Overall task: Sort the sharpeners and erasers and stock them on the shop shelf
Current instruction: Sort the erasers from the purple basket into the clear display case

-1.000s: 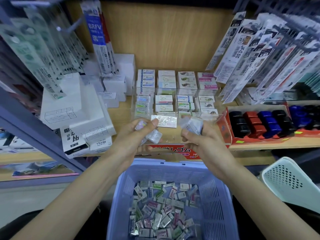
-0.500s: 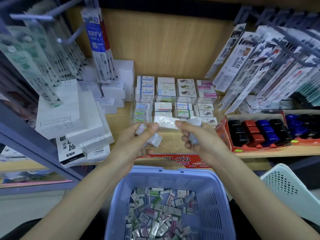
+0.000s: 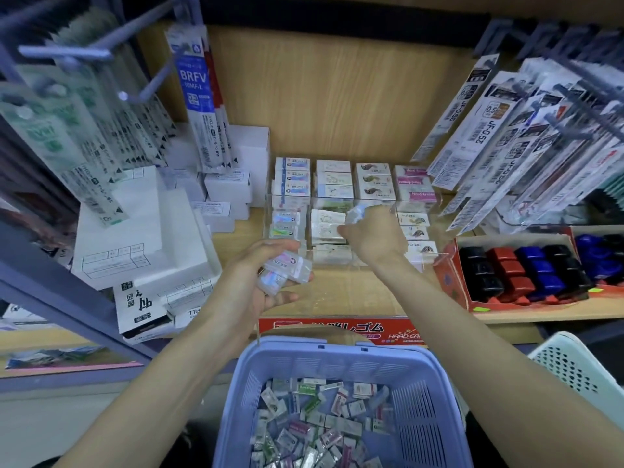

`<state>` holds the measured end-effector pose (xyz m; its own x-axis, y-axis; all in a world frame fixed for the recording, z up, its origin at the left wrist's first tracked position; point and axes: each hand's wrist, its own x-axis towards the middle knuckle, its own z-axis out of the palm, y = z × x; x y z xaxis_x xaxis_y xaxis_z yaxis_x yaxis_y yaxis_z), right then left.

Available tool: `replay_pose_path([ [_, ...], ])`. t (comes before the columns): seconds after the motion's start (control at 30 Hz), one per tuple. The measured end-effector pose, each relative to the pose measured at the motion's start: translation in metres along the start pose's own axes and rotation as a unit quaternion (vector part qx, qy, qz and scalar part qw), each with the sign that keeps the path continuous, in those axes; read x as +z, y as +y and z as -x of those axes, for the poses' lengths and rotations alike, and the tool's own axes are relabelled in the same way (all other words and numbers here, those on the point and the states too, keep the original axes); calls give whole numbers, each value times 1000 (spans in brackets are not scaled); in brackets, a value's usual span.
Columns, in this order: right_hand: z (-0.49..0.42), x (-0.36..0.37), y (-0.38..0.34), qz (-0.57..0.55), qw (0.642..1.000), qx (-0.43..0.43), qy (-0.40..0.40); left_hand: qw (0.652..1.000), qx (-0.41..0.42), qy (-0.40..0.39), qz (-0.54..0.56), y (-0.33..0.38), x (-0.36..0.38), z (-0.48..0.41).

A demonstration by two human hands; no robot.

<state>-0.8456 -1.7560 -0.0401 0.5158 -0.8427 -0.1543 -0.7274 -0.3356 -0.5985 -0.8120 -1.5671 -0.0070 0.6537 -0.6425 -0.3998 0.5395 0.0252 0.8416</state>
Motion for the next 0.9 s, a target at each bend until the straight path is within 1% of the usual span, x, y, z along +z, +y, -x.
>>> replay_pose_path([
  [0.03, 2, 1, -1, 43, 999, -13, 10, 1000, 0, -3, -2, 0, 1, 0],
  [0.07, 3, 1, -1, 51, 998, -21, 15, 1000, 1, -6, -3, 0, 1, 0],
  [0.1, 4, 0, 0, 20, 1000, -23, 8, 1000, 1, -7, -3, 0, 2, 0],
  [0.13, 6, -3, 1, -53, 998, -24, -8, 1000, 3, -7, -3, 0, 2, 0],
  [0.17, 10, -9, 2, -154, 987, -22, -33, 1000, 8, -7, -3, 0, 2, -1],
  [0.2, 17, -17, 3, -258, 964, -17, -69, 1000, 17, -10, -2, 0, 2, -1],
  [0.23, 25, -25, 4, -347, 930, -6, -119, 999, 29, -16, 1, -1, 2, -1],
  [0.27, 34, -34, 6, -423, 888, 7, -180, 999, 40, -22, 3, -2, 2, 0],
  [0.3, 43, -41, 8, -489, 839, 22, -239, 998, 50, -28, 5, -2, 3, 1],
  [0.33, 52, -48, 10, -542, 788, 39, -289, 998, 57, -34, 4, -3, 4, 2],
  [0.37, 61, -54, 12, -578, 747, 53, -326, 997, 63, -40, 1, -5, 6, 3],
  [0.4, 70, -58, 15, -596, 720, 63, -350, 997, 70, -44, -5, -6, 7, 4],
  [0.43, 78, -62, 18, -600, 709, 64, -365, 996, 75, -46, -13, -7, 8, 4],
  [0.5, 91, -67, 26, -592, 711, 44, -376, 995, 83, -42, -28, -9, 9, 5],
  [0.63, 101, -69, 39, -545, 764, 2, -345, 995, 82, -34, -35, -12, 9, 4],
  [0.7, 103, -68, 41, -527, 786, 1, -324, 996, 75, -35, -37, -13, 9, 4],
  [0.8, 106, -68, 43, -504, 808, 21, -306, 998, 40, -37, -36, -17, 10, 4],
  [0.9, 107, -66, 43, -467, 840, 13, -274, 995, 12, -64, -72, -23, 14, 6],
])
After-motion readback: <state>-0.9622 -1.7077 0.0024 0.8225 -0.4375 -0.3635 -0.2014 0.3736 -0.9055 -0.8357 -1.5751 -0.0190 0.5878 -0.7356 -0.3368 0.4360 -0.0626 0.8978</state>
